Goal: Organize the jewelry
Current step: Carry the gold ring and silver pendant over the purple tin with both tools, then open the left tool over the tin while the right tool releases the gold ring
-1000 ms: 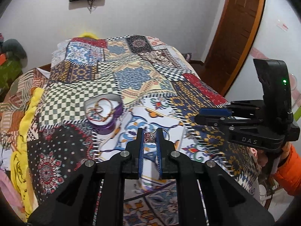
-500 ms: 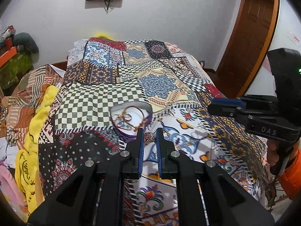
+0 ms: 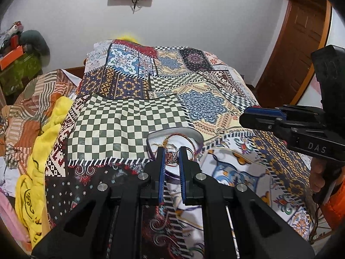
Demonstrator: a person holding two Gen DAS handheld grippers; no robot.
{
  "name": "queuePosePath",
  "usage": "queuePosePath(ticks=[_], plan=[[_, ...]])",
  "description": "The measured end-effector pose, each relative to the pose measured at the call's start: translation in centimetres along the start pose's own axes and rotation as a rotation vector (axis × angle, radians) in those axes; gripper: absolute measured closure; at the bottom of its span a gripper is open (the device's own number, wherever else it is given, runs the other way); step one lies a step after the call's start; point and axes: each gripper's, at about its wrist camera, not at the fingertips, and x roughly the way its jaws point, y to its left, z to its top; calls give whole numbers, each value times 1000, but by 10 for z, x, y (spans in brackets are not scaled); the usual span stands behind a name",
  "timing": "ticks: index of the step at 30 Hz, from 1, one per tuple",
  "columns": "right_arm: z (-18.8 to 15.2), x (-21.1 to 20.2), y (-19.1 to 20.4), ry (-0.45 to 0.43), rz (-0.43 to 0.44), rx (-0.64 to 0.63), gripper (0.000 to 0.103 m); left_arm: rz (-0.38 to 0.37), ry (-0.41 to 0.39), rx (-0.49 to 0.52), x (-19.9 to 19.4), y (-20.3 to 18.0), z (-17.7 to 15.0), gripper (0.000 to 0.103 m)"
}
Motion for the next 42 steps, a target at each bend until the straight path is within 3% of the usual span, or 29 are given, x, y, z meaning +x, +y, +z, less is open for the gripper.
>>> queuePosePath(ticks=[12, 21, 38, 42], plan=[[12, 49, -1, 100, 11, -47, 85, -23, 51, -1, 45, 15, 9, 92], [14, 64, -1, 127, 2, -79, 85, -49, 97, 33, 73, 9, 9, 92], [11, 78, 4, 158, 17, -99, 85, -27, 119, 75, 71, 8, 8, 92], [10, 80, 6, 164, 19, -104, 85, -4, 117, 77, 65, 12, 6, 77]])
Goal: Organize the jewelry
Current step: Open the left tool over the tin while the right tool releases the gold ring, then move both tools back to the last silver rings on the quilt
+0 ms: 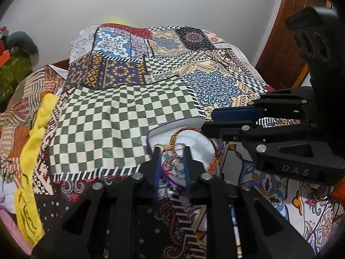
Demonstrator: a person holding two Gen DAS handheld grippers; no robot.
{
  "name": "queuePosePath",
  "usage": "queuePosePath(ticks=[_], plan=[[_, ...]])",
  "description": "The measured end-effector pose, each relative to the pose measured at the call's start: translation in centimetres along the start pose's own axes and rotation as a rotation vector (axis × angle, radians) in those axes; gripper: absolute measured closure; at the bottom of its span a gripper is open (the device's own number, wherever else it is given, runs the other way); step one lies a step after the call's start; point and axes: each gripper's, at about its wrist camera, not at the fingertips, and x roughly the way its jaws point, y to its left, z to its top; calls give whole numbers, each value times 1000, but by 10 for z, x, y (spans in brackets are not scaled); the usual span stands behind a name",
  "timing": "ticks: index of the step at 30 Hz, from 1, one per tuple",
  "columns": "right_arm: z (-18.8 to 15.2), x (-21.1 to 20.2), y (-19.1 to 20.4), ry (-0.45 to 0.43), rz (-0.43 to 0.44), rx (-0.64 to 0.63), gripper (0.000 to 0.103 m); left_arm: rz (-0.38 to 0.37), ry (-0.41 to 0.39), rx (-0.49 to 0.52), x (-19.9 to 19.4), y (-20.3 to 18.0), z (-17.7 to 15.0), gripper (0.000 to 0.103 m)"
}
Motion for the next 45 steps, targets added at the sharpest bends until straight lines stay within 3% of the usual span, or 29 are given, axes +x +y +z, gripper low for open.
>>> queuePosePath(ticks=[9, 18, 24, 36, 45], plan=[[0, 4, 4, 22, 17, -12, 85, 28, 12, -21, -5, 11, -12, 63], [-1, 10, 12, 55, 27, -31, 85, 29, 24, -47, -5, 19, -18, 63], [-3, 3, 13, 43, -1, -38, 66, 26, 25, -49, -8, 18, -21, 63], [-8, -33, 16, -1, -34, -26, 66, 26, -1, -37, -36, 0, -24, 63], [-24, -83, 18, -60, -61, 10, 66, 20, -38, -2, -74, -30, -27, 63]])
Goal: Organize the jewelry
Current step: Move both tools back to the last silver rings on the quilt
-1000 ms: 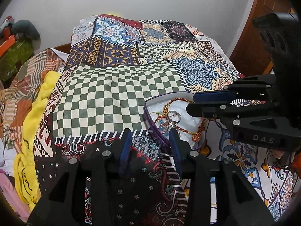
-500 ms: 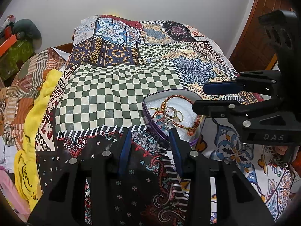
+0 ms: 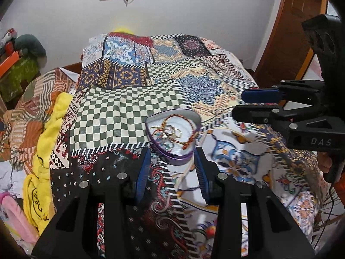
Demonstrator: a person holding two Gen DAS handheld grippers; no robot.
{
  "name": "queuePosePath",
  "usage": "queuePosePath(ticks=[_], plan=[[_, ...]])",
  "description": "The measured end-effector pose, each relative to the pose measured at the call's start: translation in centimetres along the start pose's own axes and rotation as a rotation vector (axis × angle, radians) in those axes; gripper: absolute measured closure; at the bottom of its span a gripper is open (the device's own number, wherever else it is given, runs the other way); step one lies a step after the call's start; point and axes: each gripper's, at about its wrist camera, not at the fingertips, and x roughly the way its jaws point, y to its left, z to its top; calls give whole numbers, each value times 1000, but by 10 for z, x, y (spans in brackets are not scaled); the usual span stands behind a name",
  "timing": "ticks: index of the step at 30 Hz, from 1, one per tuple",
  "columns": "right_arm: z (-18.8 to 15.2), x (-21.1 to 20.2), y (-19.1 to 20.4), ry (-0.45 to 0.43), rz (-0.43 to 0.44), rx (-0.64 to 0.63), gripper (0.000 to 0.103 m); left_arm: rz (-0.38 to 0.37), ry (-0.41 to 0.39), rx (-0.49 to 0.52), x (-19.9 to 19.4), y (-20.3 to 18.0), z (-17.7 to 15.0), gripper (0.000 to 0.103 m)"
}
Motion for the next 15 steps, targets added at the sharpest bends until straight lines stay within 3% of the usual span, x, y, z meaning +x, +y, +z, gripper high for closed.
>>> queuePosePath(ticks=[7, 15], plan=[[-22, -38, -5, -38, -37, 31, 66, -10, -18, 31, -24, -27, -6, 60], [-56, -42, -18, -3, -53, 75, 66, -35, 23, 56, -19, -55, -20, 60]])
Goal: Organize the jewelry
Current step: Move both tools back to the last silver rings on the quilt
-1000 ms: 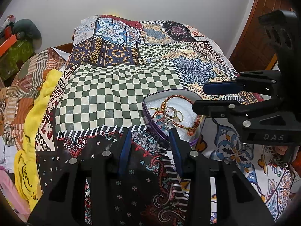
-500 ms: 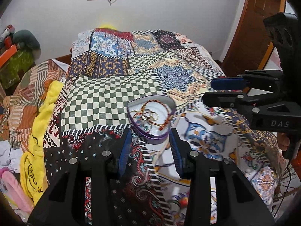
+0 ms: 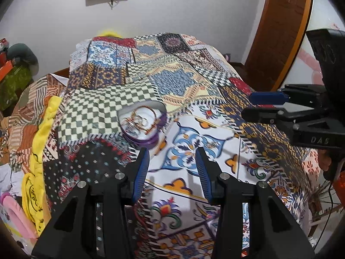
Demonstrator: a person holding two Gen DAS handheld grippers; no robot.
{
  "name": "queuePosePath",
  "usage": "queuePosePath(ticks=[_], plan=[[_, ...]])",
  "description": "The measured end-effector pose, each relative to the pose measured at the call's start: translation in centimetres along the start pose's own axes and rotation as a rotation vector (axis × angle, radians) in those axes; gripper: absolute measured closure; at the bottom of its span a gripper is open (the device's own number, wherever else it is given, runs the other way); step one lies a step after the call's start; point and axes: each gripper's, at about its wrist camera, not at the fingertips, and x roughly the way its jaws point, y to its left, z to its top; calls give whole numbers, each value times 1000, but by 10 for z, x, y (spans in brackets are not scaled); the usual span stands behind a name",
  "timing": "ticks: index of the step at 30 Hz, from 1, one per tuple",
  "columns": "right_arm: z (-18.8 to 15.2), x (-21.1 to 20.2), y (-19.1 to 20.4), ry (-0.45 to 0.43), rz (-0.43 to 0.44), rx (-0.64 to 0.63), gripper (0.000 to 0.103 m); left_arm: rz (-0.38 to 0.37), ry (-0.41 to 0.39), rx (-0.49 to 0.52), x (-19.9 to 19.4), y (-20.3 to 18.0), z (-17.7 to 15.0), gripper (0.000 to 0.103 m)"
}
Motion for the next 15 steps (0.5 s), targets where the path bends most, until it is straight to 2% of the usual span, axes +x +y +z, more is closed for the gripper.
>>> queuePosePath(ticks=[7, 15], plan=[[-25, 26, -5, 78, 2, 6, 66, -24, 50, -30, 19, -7, -18, 60], [-23, 45, 7, 99, 54, -20, 66, 4, 46, -11, 26, -9, -28, 60]])
